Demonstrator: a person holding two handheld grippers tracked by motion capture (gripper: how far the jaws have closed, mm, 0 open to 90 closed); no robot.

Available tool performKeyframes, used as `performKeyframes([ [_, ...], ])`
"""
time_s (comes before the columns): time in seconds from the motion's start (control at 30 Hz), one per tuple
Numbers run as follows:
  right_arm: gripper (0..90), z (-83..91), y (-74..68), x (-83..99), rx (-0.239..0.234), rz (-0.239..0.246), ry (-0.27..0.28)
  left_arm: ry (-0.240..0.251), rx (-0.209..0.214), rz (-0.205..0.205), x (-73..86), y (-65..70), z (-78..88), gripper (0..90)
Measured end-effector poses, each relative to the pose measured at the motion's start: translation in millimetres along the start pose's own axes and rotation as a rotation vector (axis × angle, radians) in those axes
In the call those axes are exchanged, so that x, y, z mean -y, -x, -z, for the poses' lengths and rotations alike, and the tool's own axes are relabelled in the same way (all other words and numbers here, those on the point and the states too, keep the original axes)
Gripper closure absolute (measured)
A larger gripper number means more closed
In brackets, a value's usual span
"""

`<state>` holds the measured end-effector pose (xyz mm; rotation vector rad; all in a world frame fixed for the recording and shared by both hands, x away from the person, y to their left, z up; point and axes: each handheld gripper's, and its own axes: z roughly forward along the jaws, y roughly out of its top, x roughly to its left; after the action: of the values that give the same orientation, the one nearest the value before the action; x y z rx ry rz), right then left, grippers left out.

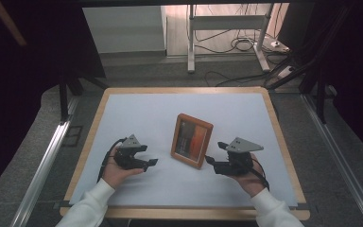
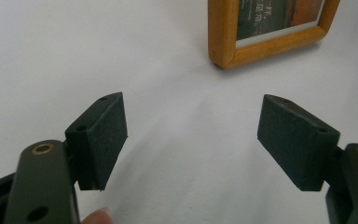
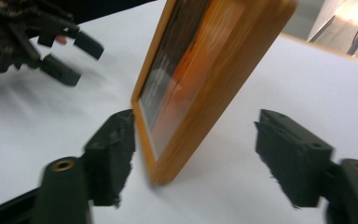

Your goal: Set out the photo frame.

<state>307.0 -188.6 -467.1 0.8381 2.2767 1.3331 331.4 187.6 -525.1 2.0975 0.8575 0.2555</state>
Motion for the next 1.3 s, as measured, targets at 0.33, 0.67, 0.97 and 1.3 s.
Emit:
performKeyframes([
  [0.33,74.6,-11.5,-13.7,21.4,-0.039,0.014,-0.091,0.028,-0.006,0.004,-1.1,-0.7,5.8,23.6],
  [0.67,89.4,-43.4,-32.2,21.1,-0.068,0.071,-0.166,0.024,0.003,-0.006,-2.6,2.0,5.2,23.6],
  [0.97,89.5,-67.2,-35.9,24.6,-0.052,0.089,-0.222,0.025,0.003,-0.009,-2.8,2.0,5.9,23.6],
  [1.3,89.6,-69.0,-31.7,27.8,-0.053,0.069,-0.235,0.025,0.003,-0.011,-2.6,2.2,6.1,23.6],
])
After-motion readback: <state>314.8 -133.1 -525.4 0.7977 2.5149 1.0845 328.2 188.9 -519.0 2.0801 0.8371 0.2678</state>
